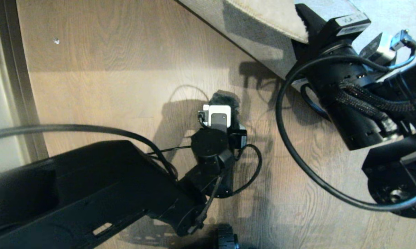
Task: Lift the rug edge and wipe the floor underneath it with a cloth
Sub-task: Wipe the floor under the carpet with a rag
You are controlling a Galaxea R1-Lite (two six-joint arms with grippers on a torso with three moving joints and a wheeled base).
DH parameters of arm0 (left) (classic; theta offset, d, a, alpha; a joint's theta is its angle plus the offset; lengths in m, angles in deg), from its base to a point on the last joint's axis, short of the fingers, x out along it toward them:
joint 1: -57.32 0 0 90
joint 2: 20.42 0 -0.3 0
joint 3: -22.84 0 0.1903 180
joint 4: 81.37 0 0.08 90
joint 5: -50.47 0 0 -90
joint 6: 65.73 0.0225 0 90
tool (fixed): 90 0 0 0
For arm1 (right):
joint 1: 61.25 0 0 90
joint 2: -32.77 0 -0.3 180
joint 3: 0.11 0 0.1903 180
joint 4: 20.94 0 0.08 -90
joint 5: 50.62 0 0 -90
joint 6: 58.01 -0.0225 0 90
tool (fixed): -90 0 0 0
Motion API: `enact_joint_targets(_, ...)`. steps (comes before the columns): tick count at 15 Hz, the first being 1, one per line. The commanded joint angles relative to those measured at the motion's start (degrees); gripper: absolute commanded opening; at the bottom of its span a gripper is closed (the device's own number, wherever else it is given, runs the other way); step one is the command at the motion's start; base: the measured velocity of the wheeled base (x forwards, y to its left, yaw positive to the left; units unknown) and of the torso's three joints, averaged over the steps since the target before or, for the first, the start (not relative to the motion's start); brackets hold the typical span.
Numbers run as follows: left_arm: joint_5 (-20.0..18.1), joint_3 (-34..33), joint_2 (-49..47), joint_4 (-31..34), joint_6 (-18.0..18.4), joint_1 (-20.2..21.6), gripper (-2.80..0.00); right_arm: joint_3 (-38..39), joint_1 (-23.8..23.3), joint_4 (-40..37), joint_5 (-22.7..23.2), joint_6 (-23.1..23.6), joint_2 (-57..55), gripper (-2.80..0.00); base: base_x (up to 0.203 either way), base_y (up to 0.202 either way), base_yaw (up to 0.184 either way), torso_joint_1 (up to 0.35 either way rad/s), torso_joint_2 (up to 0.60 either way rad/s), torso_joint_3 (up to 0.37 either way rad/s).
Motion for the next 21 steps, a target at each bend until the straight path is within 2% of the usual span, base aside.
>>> enact_joint_targets(1,0.53,3.53,-3.18,-0.1,1.15,0.19,-2.8,0.14,-0.42,2.5,-0.15,-0.43,0.02,-2.8,0.0,0.0,0.0,0.0,0.0,0.0)
enact_joint_targets(5,0.54,10.53,-5.26,0.06,5.59,0.54,-2.8,0.23,-0.69,2.5,-0.15,-0.52,0.2,-2.8,0.0,0.0,0.0,0.0,0.0,0.0)
enact_joint_targets(11,0.07,20.89,-7.71,0.08,12.43,4.68,-2.8,1.19,-1.13,2.5,-0.08,-0.6,1.51,-2.8,0.0,0.0,0.0,0.0,0.0,0.0)
enact_joint_targets(16,-1.34,24.96,-7.72,0.62,15.1,9.49,-2.8,2.69,-1.13,2.5,0.24,-0.84,3.08,-2.8,0.0,0.0,0.0,0.0,0.0,0.0)
enact_joint_targets(21,-1.25,32.83,-8.07,5.51,15.64,12.23,-2.8,2.81,-1.13,2.5,1.08,-0.87,3.82,-2.8,0.0,0.0,0.0,0.0,0.0,0.0)
